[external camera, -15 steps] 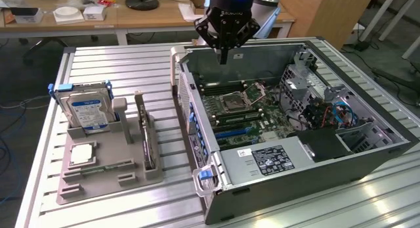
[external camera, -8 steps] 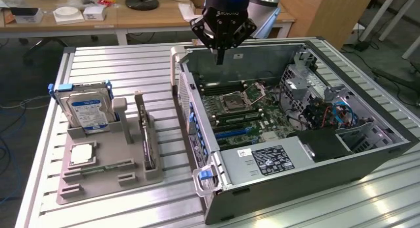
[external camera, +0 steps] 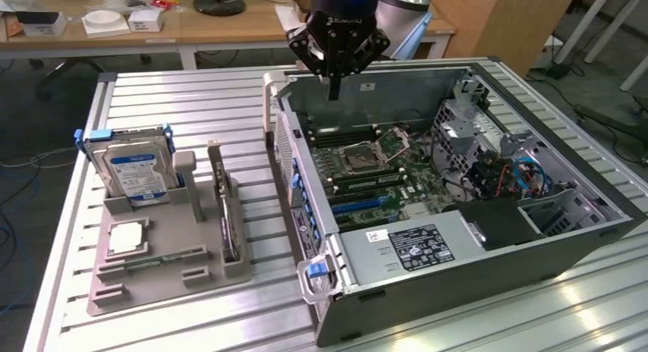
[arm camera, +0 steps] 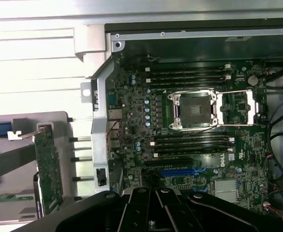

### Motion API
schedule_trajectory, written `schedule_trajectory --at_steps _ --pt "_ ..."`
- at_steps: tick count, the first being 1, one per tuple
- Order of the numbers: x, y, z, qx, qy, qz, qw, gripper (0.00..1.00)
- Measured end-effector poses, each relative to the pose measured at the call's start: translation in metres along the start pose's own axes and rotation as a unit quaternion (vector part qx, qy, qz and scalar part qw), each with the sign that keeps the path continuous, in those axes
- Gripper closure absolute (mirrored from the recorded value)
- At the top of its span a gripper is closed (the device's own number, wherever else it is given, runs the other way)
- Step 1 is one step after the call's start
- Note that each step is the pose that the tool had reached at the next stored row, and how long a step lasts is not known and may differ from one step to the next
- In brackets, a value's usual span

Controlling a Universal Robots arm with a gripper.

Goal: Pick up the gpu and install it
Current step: 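Reach for the gpu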

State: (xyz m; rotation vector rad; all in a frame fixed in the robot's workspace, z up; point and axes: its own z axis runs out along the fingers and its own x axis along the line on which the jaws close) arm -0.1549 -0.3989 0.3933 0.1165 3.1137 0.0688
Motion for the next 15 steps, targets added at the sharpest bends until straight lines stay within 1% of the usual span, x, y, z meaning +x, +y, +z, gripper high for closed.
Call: schedule_trajectory --at_steps 15 --pt "0.015 -0.0011 -0.0004 0.0000 0.0000 0.000 1.0000 0.90"
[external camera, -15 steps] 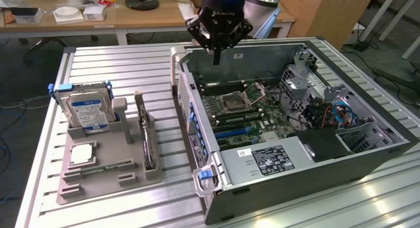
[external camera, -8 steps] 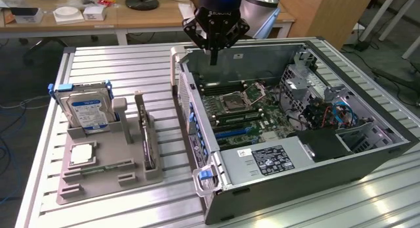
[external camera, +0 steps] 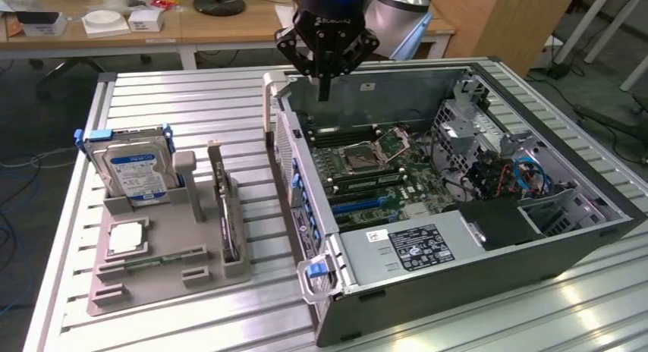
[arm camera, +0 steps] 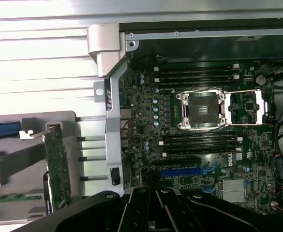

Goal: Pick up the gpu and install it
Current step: 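Reach for the gpu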

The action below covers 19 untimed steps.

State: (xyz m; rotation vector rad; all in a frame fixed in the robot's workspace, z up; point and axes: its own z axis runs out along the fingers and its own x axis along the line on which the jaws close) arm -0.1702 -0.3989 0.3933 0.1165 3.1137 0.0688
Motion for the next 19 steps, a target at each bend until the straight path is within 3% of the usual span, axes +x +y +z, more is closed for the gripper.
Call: schedule_trajectory --at_steps 10,19 --pt "0.020 -0.0015 -0.0005 0.0000 0.0000 0.000 1.0000 0.90" --pt "0.052 -0.0039 -0.0014 0.0000 0.0000 0.000 1.0000 0.90"
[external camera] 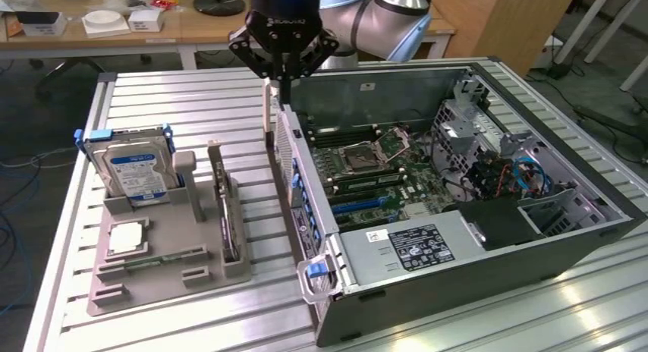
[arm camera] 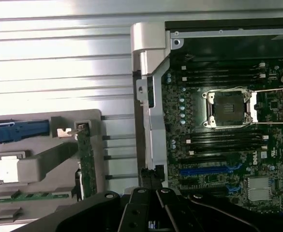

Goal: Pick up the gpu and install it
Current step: 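Reach for the gpu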

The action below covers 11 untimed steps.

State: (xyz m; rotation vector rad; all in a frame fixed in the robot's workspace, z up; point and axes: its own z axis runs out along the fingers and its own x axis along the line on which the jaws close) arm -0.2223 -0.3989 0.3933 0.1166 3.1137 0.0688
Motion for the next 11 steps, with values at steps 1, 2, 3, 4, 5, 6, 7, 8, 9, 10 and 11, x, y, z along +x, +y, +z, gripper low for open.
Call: schedule_trajectory --at_steps 1,2,3,4,5,6,7,8,9,10,11 --pt "0.004 -0.0003 -0.0001 0.0000 0.0000 0.000 1.0000 0.90" --pt "0.007 -0.0005 -0.0002 0.0000 0.0000 0.000 1.0000 0.90" --pt "0.011 -0.0008 -0.0003 0.0000 0.0000 0.000 1.0000 0.90" --pt "0.014 -0.0010 -0.0003 0.0000 0.0000 0.000 1.0000 0.90" --pt "0.017 -0.0012 -0.0004 0.0000 0.0000 0.000 1.0000 0.90" --pt "0.020 -0.0015 -0.0005 0.0000 0.0000 0.000 1.0000 0.90" --pt "0.024 -0.0017 -0.0006 0.0000 0.0000 0.000 1.0000 0.90" --pt "0.027 -0.0020 -0.0007 0.0000 0.0000 0.000 1.0000 0.90" --pt "0.030 -0.0023 -0.0008 0.0000 0.0000 0.000 1.0000 0.90" --pt "0.034 -0.0025 -0.0009 0.0000 0.0000 0.000 1.0000 0.90" --pt "0.038 -0.0028 -0.0009 0.0000 0.0000 0.000 1.0000 0.90"
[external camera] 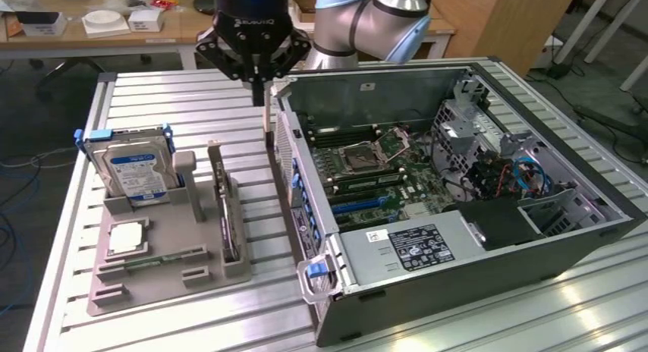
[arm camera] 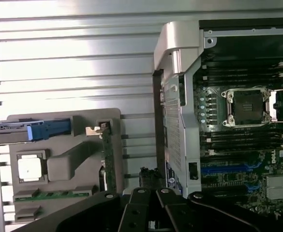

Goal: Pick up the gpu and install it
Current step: 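Reach for the gpu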

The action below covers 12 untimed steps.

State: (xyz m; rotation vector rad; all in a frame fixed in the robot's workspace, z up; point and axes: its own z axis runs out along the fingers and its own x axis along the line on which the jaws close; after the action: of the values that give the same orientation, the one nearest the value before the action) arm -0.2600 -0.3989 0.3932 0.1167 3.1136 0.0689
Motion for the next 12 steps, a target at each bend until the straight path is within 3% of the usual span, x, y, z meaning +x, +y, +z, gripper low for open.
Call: schedule_trajectory --at_steps 12 --pt "0.032 -0.0025 -0.0008 0.0000 0.0002 0.000 1.0000 0.90"
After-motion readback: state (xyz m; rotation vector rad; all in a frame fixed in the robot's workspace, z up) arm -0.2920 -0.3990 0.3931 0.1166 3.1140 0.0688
